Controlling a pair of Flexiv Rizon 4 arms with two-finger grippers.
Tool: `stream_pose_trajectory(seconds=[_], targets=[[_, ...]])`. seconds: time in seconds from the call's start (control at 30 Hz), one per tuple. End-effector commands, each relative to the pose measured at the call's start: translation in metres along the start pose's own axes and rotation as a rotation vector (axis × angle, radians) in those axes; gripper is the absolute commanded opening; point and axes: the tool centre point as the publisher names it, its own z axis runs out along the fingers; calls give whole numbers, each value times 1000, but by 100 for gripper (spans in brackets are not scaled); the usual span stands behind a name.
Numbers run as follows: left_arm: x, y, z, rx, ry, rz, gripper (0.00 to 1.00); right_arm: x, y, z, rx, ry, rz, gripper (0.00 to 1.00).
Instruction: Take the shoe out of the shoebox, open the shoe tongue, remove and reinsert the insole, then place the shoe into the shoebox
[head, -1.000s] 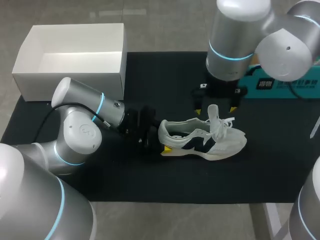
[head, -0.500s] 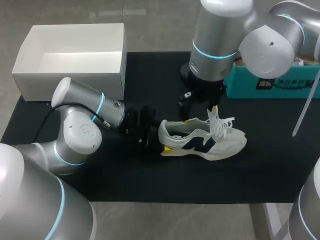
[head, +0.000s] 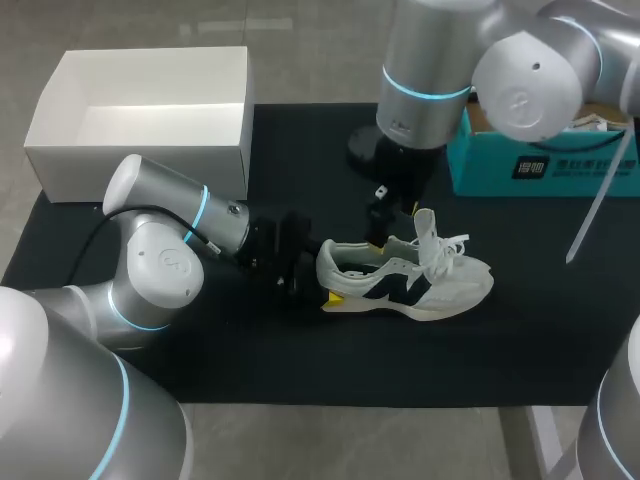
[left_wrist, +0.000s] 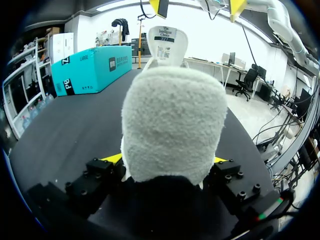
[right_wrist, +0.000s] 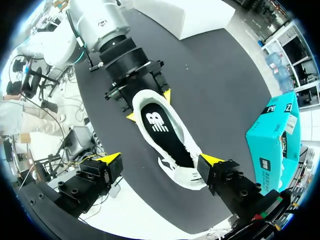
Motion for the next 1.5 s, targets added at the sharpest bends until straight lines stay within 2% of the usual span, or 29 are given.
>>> stream_pose_trajectory(seconds=[0.03, 0.33, 0.37, 0.43, 0.47, 0.63, 0.7, 1.17, 1.3, 1.5], targets=[[0, 0, 0, 1, -1, 1, 0, 0, 1, 1, 2, 0, 0, 100], [0, 0, 0, 1, -1, 1, 0, -2, 12, 1, 22, -78, -86, 100], [0, 0, 0, 1, -1, 1, 0, -2, 12, 2, 17, -83, -98, 75], [0, 0, 0, 1, -1, 1, 0, -3, 13, 4, 0, -94, -115, 6], [0, 0, 0, 1, -1, 1, 0, -3, 13, 5, -2, -97, -133, 0], [0, 0, 0, 1, -1, 1, 0, -2, 17, 8, -9, -69, -202, 0], [0, 0, 0, 1, -1, 1, 0, -1, 16, 9, 29, -42, -196, 0], [0, 0, 0, 1, -1, 1, 0, -1, 16, 9, 29, -42, -196, 0], [0, 0, 0, 1, -1, 1, 0, -16, 17, 28, -2, -60, -225, 0], [0, 0, 0, 1, -1, 1, 0, -31, 10, 58, 9, -91, -249, 0]])
